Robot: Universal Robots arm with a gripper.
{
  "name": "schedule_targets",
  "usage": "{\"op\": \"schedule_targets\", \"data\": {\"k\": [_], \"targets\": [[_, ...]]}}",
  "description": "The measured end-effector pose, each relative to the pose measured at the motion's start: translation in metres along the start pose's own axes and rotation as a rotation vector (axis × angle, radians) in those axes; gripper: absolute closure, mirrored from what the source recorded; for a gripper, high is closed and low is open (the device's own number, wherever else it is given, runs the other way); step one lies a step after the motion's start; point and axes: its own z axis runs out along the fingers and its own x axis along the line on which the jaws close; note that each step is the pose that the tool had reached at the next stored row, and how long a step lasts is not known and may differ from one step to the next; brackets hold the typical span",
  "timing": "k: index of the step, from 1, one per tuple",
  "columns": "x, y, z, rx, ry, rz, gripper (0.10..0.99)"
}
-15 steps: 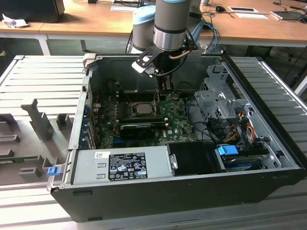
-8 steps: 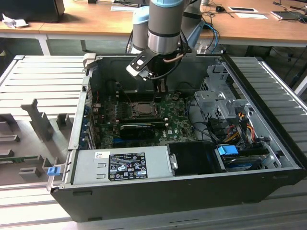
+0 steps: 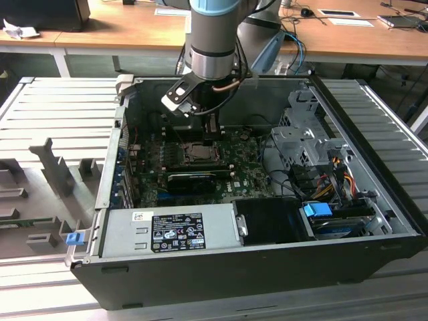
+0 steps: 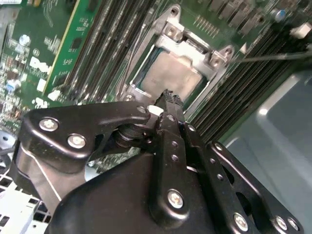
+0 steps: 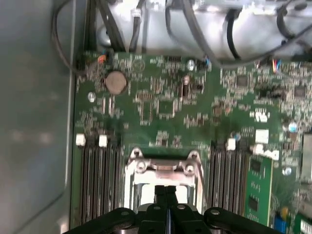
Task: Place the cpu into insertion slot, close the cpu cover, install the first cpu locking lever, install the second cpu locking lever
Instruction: 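Close the cpu cover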
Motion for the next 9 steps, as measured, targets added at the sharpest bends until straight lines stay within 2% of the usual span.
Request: {"op": "schedule_targets", "data": {"k": [9], "targets": [[0.0006,-0.0139,-0.0002,0.0,0.0,0.0,0.98]]}}
